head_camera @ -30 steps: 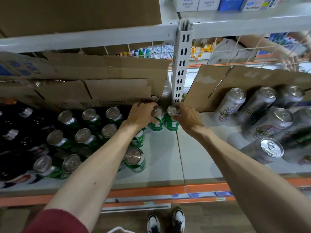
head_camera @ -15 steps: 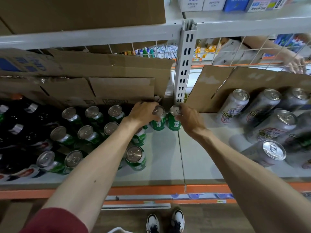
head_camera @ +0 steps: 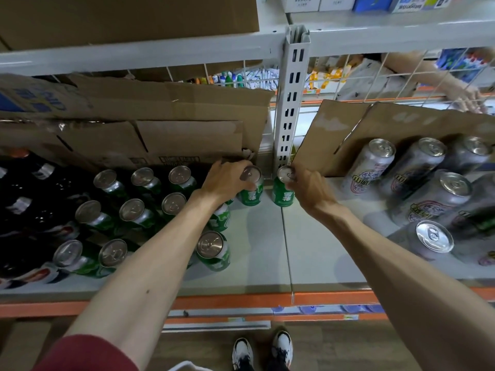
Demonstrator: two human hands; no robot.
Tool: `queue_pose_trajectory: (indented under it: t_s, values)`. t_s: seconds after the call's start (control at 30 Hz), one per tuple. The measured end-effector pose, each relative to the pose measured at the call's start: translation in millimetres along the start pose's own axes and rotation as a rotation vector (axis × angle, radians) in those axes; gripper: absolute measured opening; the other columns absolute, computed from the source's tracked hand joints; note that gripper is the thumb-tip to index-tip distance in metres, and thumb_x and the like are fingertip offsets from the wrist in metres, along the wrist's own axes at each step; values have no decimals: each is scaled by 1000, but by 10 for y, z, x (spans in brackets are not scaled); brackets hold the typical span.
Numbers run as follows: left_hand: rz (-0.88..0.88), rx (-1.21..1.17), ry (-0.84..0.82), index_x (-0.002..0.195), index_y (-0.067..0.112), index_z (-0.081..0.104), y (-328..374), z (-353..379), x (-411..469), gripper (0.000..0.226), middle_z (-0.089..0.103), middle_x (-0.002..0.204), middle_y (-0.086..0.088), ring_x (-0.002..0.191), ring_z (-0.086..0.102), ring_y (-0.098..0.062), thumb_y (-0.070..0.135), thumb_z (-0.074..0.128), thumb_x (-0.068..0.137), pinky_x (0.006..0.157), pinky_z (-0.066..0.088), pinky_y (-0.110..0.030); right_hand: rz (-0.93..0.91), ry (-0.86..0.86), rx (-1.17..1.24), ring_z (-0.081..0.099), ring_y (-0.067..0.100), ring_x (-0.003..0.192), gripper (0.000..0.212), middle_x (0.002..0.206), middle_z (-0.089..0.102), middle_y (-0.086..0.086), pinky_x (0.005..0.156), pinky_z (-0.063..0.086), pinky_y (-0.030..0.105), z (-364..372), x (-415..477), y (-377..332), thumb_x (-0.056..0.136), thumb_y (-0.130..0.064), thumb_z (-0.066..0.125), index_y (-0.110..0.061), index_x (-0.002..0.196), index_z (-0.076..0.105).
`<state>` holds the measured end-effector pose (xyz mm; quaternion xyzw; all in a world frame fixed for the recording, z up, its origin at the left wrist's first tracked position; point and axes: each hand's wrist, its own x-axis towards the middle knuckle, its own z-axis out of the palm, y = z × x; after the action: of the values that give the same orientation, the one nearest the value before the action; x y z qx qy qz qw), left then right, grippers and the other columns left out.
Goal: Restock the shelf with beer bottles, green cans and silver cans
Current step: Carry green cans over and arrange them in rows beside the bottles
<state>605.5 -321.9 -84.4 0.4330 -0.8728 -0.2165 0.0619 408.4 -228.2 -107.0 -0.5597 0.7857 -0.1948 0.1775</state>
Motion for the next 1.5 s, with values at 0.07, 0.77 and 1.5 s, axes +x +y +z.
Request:
queue_pose_trajectory:
  t_s: [0.07,0.77,1.5]
  values:
    - [0,-5,3,132,19,56,-2,23,-4,56,68,124,-3,116,60,-26,43,72,84,108,34,-45,15,13,-13,62,41,89,29,106,67,19,72,51,45,-14,-22,26,93,-23,60,-9,117,56]
    - [-27,-29,-4,132,27,52,17,88,-7,52,67,124,3,122,57,-22,47,68,86,118,15,-51,-32,10,79,62,40,96,37,116,63,16,78,52,51,-22,-47,79,89,-23,65,-15,121,47]
    - [-55,-6,-41,146,22,41,52,109,25,61,59,139,-4,137,44,-27,42,63,92,119,-4,-51,30,2,51,61,41,94,42,114,64,16,78,52,51,38,-17,66,86,-24,66,-15,121,44]
